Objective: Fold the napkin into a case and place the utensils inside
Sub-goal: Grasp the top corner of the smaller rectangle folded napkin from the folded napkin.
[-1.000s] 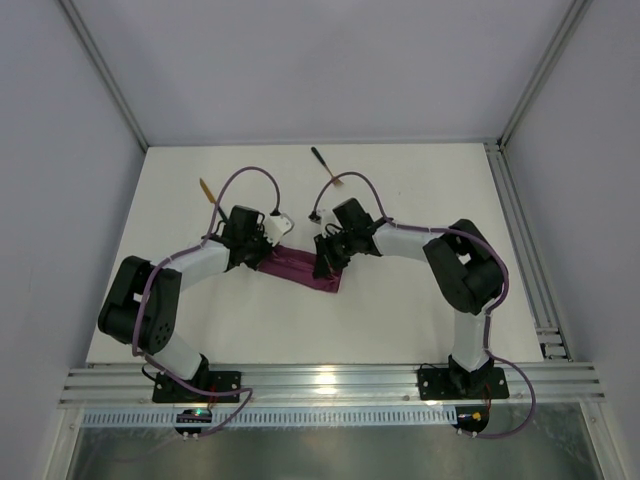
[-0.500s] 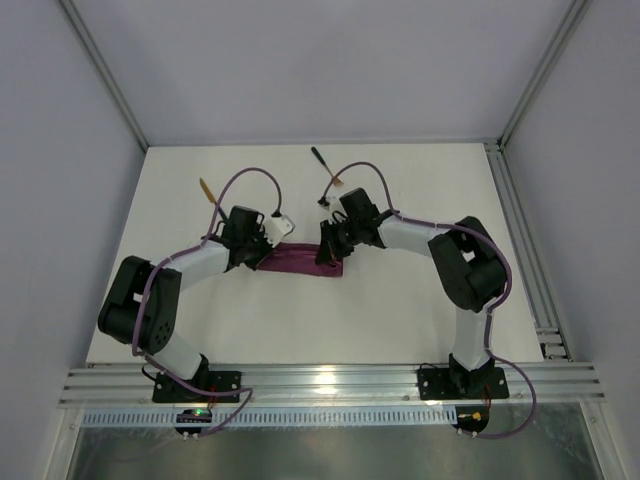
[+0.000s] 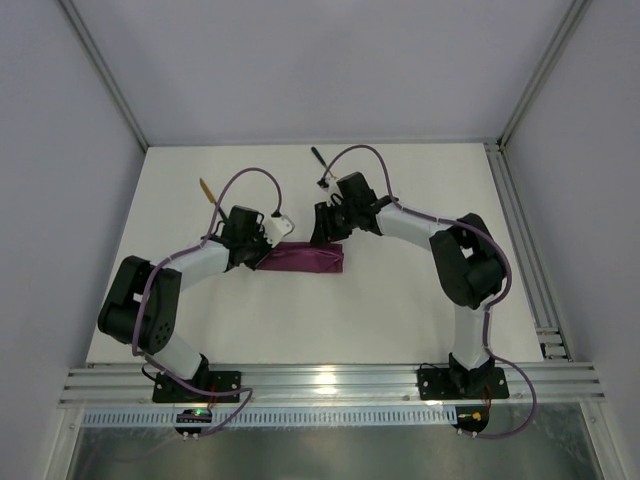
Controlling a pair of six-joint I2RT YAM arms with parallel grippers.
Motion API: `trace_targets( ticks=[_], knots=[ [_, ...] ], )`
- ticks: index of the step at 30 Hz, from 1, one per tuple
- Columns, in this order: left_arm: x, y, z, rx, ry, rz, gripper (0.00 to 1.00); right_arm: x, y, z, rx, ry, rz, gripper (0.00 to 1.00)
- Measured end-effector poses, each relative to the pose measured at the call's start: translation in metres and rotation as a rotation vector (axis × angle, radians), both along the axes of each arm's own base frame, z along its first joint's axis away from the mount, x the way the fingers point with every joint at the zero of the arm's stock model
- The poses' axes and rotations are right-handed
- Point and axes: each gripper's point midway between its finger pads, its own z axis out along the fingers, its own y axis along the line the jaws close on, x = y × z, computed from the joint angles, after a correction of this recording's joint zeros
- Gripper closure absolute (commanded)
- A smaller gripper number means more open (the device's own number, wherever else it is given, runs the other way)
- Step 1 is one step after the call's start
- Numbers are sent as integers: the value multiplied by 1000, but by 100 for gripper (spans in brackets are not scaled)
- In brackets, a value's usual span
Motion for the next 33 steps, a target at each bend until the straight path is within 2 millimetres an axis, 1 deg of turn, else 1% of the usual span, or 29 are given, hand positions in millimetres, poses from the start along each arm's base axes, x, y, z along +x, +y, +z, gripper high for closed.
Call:
trace_targets(
  ticks=[2,8,9,11,13,15,18,20,21,24,27,30,33],
  knots=[
    [0,0,0,-1,1,3,100,4,1,4,-4,-17,10,56],
    [0,0,0,-5,3,11,100,8,8,15,31,-47,38,55],
    [0,0,0,-7,3,12,100,11,11,15,35,-43,39,55],
    [0,0,0,-10,5,17,100,24,21,17,54,-50,42,55],
    [0,0,0,-13,6,23,100,37,35,11,67,-49,46,55],
    [0,0,0,-15,7,26,100,41,42,-5,68,-22,46,55],
    [0,0,0,-17,8,29,100,31,49,-36,59,53,60,56],
    [0,1,0,-17,8,31,100,26,60,-34,92,60,89,59],
    [0,1,0,-18,9,32,100,23,63,-34,95,63,98,71],
    [1,3,0,-24,12,45,100,10,73,-35,107,81,130,92],
    [2,8,0,-38,21,76,100,-2,77,-42,121,105,146,96],
    [4,11,1,-65,33,99,100,-14,78,-44,158,125,157,96],
    [2,8,1,-87,49,89,100,-25,76,-44,175,135,149,96]
  ],
)
